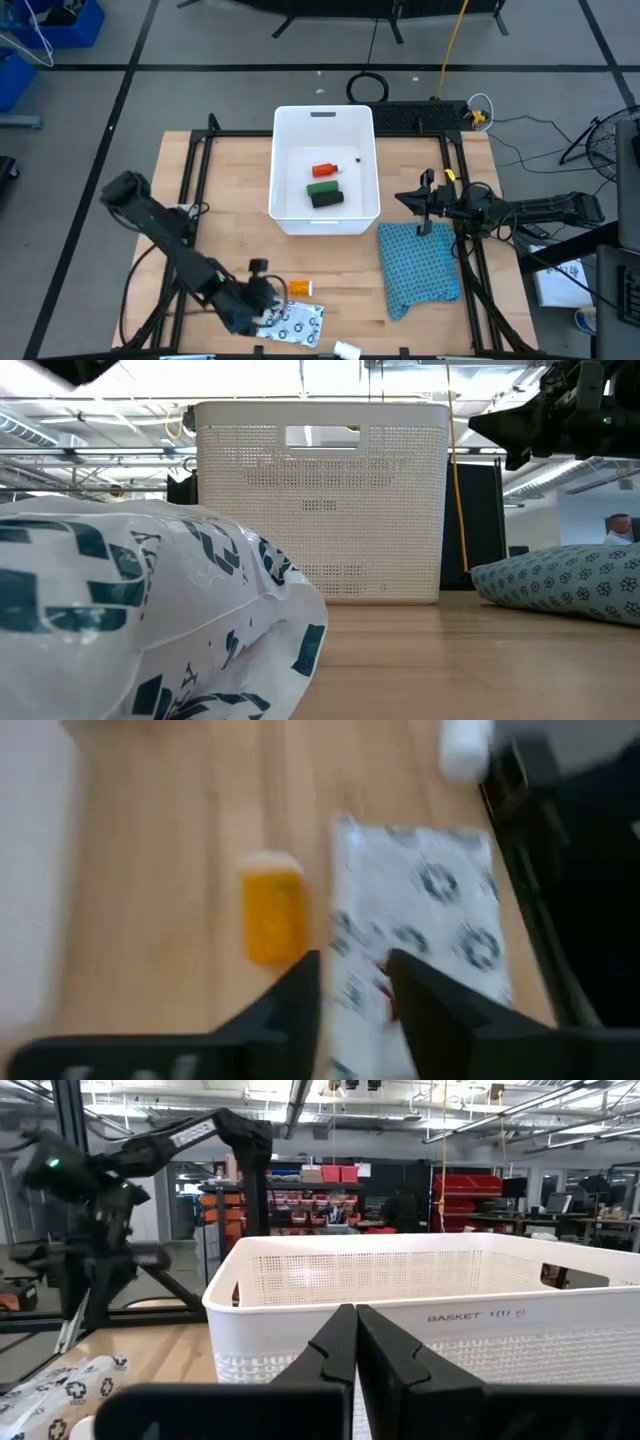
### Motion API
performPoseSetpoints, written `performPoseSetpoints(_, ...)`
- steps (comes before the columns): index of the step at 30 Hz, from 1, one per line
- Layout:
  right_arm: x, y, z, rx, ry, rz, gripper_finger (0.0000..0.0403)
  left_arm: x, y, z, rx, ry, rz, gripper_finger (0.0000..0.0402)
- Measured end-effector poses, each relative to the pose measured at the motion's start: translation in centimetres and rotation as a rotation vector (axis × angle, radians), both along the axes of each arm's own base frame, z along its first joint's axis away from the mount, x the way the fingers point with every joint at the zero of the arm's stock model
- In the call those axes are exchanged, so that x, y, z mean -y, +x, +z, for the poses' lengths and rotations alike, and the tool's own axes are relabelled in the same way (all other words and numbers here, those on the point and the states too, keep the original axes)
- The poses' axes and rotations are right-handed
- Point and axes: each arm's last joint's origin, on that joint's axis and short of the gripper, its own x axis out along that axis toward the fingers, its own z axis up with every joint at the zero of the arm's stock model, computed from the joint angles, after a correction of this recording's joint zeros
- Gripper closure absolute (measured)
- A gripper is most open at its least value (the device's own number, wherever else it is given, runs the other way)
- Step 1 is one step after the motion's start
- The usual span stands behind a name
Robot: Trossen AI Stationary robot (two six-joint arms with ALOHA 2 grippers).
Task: Pick & place medical supplies in basket/bin
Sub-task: Put the mailer bag into the bin
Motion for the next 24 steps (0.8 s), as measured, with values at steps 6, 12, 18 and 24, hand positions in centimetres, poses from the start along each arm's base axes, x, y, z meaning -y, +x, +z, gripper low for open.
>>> performPoseSetpoints(6,0.0,0.0,0.0,-0.002,-0.013,-0.001,0.0403,1.3,1.5,-2.3,-0.114,-0.01,0.035,0.0162)
performPoseSetpoints(12,0.0,0.0,-0.1,-0.013,-0.025,-0.003,0.0403,1.3,2.3,-3.9,-0.16,0.003,0.041,0.0108)
performPoseSetpoints(18,0.0,0.0,-0.2,-0.022,-0.035,-0.005,0.0403,0.9,3.2,-5.0,-0.214,-0.015,0.03,0.0107)
performPoseSetpoints(24,0.0,0.0,-0.2,-0.021,-0.032,-0.004,0.0403,0.5,3.9,-5.7,-0.246,-0.04,0.008,0.0154)
